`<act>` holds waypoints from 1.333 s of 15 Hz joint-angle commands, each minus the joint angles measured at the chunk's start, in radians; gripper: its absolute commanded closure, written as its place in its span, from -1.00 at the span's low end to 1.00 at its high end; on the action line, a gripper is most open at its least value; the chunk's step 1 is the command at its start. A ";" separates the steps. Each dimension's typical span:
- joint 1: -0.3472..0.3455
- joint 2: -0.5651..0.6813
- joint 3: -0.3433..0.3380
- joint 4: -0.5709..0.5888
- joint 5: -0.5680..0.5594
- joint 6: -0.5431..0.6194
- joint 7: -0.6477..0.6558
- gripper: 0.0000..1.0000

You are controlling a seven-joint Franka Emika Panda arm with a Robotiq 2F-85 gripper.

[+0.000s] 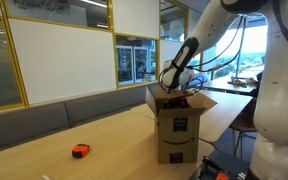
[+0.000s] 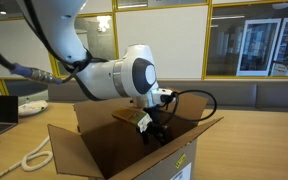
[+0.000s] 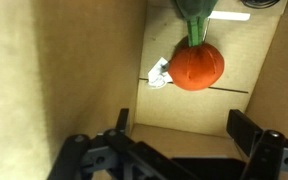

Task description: Put the black measuring tape, radish, orange measuring tape and white rope inside the brown box

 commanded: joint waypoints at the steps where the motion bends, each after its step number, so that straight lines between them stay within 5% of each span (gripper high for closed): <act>1: 0.010 -0.143 0.039 -0.014 -0.053 -0.009 0.041 -1.00; 10: 0.037 -0.346 0.294 0.004 -0.068 -0.008 0.106 -1.00; 20: 0.143 -0.234 0.492 0.072 -0.055 0.039 0.175 -1.00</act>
